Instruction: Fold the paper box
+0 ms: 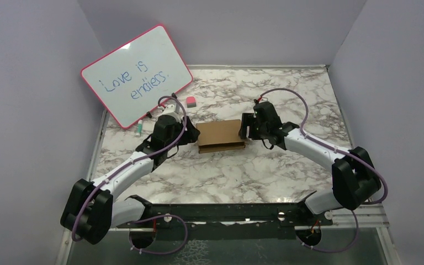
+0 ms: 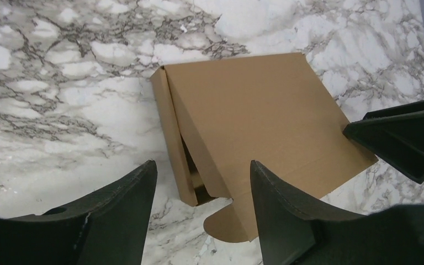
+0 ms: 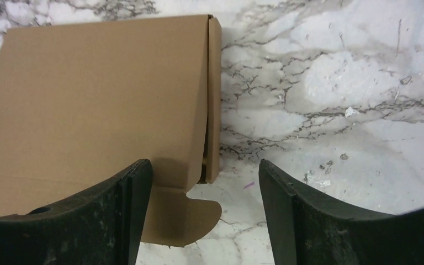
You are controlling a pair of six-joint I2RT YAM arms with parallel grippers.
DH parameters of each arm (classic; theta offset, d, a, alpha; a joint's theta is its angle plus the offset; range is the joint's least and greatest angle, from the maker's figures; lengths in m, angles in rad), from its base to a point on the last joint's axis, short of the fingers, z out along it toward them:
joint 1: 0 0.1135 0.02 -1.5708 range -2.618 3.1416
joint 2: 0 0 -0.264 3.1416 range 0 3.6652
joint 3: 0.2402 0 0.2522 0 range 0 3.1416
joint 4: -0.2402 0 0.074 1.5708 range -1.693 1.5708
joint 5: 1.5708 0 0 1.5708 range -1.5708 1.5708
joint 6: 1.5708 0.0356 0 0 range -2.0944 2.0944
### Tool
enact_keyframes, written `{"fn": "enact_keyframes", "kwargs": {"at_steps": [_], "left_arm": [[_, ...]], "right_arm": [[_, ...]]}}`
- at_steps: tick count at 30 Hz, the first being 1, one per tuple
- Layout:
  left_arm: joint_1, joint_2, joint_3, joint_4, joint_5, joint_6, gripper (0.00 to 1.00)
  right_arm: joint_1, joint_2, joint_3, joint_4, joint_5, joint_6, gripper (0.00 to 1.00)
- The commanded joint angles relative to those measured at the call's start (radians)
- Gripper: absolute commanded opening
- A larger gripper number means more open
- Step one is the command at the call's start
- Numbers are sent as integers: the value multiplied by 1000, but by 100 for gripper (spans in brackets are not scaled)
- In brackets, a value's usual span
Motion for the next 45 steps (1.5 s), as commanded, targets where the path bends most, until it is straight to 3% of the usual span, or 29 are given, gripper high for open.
{"fn": "enact_keyframes", "kwargs": {"at_steps": [1,16,25,34,40,45], "left_arm": [[4,15,-67,76,66,-43,62],[4,137,-115,140,97,-39,60],[3,206,-128,146,72,-3,47],[1,275,-144,156,58,13,43],[-17,279,-147,115,10,31,42],[-17,212,-159,118,-6,28,41]], "right_arm": [[-3,-11,-57,51,-59,13,74],[-4,39,-153,160,-79,20,63],[-3,74,-202,225,-101,33,57],[-2,111,-254,296,-81,33,53],[3,112,-280,314,-63,25,52],[2,82,-292,354,-136,37,50]]}}
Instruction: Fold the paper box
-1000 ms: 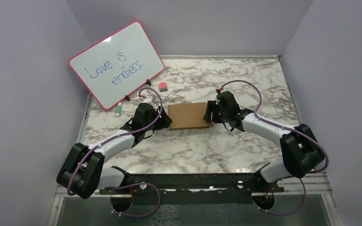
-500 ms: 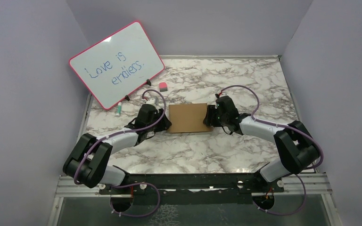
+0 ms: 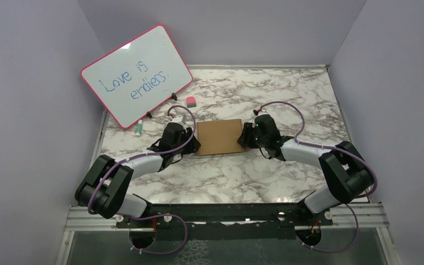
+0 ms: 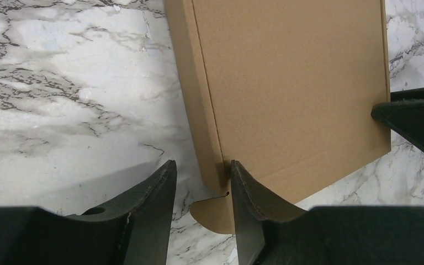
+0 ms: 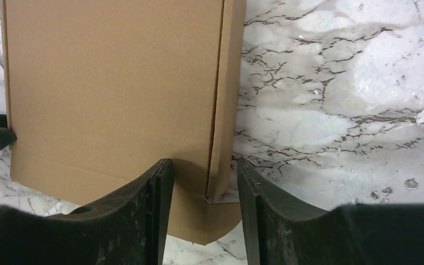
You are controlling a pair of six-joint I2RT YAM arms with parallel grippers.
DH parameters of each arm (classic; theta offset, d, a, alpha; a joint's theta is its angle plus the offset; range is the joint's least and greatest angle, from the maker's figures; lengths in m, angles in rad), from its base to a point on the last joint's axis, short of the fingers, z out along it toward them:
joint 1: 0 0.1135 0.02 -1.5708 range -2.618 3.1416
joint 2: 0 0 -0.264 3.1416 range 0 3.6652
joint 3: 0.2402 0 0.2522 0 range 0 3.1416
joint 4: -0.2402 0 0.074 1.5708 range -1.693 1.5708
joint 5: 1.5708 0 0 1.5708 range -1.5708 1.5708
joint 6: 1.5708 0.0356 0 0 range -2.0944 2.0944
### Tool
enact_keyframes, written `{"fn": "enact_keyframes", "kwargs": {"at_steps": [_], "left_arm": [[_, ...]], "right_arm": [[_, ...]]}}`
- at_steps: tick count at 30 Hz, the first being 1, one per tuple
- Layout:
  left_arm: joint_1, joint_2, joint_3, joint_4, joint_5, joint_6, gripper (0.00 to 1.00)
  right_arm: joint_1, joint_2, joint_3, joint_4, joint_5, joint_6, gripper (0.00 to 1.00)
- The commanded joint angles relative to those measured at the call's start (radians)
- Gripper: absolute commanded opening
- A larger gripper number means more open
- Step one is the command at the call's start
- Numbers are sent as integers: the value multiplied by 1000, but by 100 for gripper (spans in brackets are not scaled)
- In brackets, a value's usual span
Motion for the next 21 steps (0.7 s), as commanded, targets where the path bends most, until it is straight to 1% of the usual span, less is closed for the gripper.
{"fn": "enact_keyframes", "kwargs": {"at_steps": [1,6,13,21], "left_arm": [[-6,-49,-42,-80,-54,32,41],[0,-96,-46,-26,5,1,41],[0,-14,-73,35,38,-26,40],[1,20,-102,45,-21,-11,35]], "right_arm": [[2,1,-44,-27,-53,-4,49],[2,-32,-54,5,-80,11,45],[3,12,-106,58,-100,12,39],[6,35,-120,56,-108,6,34]]}}
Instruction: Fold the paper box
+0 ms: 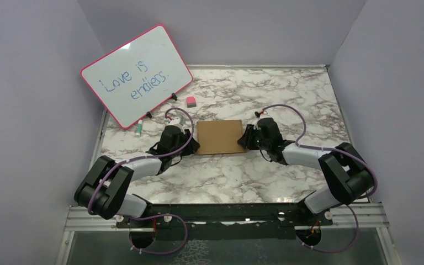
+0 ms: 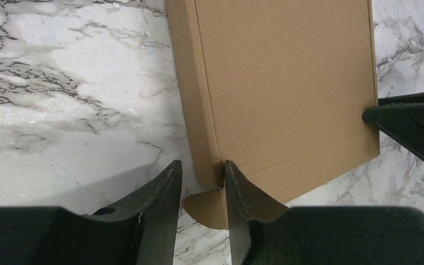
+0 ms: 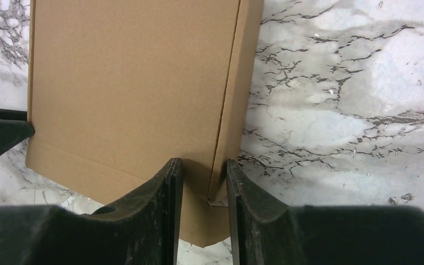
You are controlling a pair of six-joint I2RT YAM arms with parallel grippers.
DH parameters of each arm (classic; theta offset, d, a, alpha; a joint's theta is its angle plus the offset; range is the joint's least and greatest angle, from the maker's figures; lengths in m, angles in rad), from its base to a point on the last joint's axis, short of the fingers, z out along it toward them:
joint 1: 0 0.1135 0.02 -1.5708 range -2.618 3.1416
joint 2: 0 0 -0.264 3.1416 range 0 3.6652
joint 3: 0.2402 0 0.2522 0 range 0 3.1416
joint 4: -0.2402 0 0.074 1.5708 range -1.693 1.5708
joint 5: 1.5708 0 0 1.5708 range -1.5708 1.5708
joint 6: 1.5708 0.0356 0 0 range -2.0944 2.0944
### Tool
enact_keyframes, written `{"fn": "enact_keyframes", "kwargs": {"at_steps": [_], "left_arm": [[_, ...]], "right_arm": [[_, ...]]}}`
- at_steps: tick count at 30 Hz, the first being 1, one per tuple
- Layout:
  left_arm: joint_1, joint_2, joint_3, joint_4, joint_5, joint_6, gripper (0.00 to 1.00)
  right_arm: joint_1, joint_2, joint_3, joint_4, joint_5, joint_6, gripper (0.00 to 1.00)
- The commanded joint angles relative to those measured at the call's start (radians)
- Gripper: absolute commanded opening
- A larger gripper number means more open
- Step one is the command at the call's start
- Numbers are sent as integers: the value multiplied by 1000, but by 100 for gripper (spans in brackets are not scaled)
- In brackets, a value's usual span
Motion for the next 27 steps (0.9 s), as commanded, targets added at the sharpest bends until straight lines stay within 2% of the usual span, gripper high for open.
{"fn": "enact_keyframes", "kwargs": {"at_steps": [1,6,12,19,23,26,27], "left_arm": [[-1,32,-45,-45,-41,18,34],[5,-13,-40,-81,-71,25,32],[27,-145,-9,-157,-131,23,39],[42,-380,76,-342,-172,54,66],[52,-493,134,-467,-216,75,97],[63,-546,196,-556,-229,132,99],[67,-560,218,-586,-236,153,99]], "right_arm": [[15,42,-37,-87,-40,-12,34],[41,11,3,-130,-45,-22,34],[49,-53,60,-197,-36,-50,41],[61,-163,99,-283,9,-150,57],[72,-241,97,-267,-44,-214,63],[91,-288,83,-219,-86,-288,67],[99,-292,85,-209,-107,-321,72]]}}
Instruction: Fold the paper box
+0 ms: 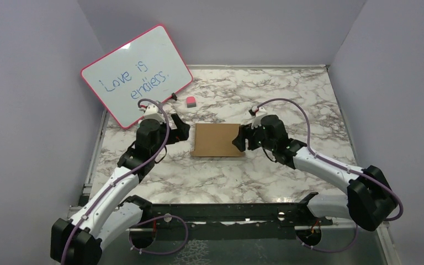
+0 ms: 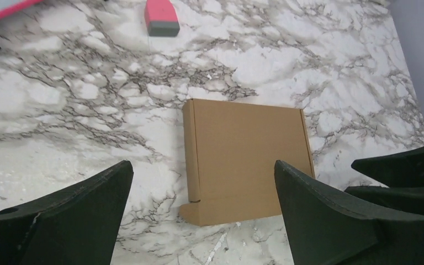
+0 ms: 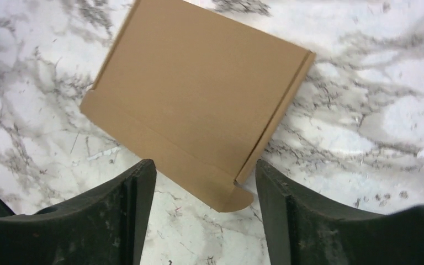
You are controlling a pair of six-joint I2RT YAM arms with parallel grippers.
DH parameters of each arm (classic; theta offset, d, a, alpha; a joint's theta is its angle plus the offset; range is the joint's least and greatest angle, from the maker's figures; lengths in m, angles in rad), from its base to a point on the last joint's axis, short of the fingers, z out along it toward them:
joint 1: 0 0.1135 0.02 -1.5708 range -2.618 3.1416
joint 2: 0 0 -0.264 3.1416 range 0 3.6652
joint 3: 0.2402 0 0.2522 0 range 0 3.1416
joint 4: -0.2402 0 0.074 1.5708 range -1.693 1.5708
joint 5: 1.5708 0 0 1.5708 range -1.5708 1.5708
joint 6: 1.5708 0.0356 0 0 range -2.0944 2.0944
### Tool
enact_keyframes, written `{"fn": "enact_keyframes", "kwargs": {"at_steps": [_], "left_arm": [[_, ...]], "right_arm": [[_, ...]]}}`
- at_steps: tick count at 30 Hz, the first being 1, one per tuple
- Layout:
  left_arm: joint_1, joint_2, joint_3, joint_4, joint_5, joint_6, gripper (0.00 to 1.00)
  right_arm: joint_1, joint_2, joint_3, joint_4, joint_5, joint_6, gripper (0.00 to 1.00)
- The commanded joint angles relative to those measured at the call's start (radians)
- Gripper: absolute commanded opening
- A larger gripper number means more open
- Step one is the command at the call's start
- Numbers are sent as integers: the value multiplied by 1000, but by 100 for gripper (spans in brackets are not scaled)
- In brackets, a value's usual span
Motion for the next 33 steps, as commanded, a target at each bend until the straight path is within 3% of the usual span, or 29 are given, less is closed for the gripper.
{"fn": "enact_keyframes", "kwargs": {"at_steps": [1,14,22,28,33], "left_arm": [[19,-72,104,-194,-68,109,99],[24,-215,145,-316,-232,331,99],[145,-249,110,-333,-194,367,99],[200,-253,102,-311,-107,369,99],[200,-257,96,-311,-99,369,99]], "right_arm": [[36,-45,17,38,-97,-168,75],[293,148,132,-40,70,-494,75],[434,359,196,-11,385,-726,78],[486,460,179,103,583,-846,71],[499,527,178,188,661,-921,64]]}}
